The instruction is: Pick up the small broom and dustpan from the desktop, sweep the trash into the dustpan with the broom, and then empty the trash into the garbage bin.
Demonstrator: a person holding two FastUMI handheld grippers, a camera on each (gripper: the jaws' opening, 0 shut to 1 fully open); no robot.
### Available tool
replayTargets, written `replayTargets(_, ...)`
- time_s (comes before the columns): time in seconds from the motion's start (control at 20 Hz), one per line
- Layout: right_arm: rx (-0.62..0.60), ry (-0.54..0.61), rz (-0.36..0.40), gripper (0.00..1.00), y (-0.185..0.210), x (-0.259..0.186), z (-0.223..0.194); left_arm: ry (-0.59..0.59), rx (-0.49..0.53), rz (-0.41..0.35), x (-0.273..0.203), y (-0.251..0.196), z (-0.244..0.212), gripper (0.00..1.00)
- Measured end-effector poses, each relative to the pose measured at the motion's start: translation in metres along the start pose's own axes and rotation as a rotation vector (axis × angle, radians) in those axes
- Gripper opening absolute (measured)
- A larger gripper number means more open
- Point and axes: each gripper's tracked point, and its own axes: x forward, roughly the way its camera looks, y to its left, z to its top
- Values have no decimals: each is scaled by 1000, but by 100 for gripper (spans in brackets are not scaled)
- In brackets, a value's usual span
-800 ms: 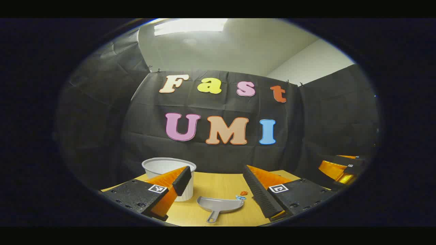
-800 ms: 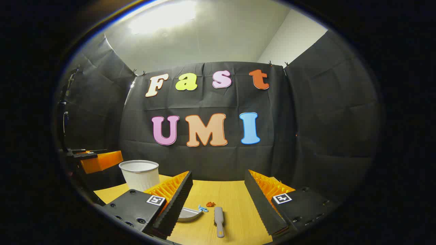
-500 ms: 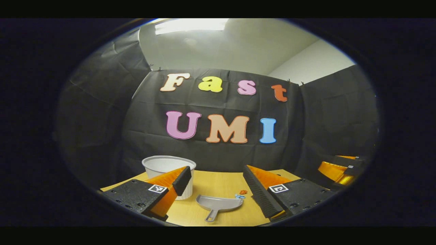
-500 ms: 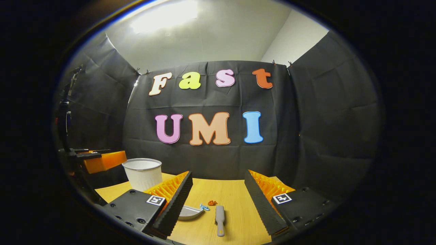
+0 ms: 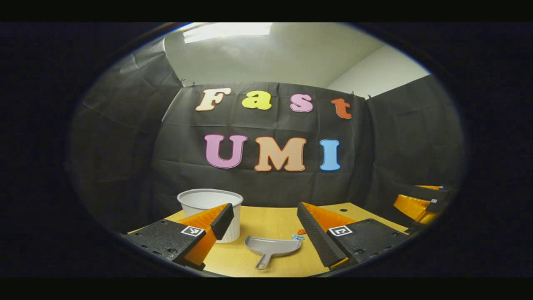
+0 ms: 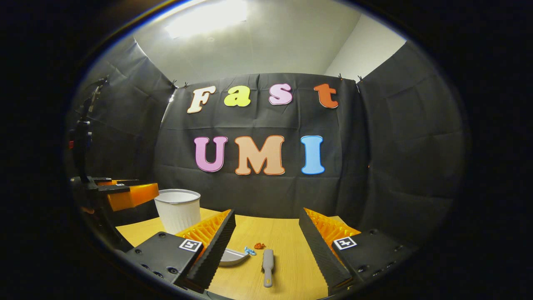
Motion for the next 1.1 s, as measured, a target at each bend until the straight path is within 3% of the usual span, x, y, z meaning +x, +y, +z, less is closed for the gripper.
replayTargets(0.15,0,7,-1,98,0,1,-4,18,24,6,-1,0,-7,93)
replayTargets(0.75,14,26,-19,98,-5,4,-5,15,-43,-20,3,4,-5,93)
replayTargets(1.1,17,17,-39,98,-7,7,-5,5,-58,-94,4,-11,-5,93)
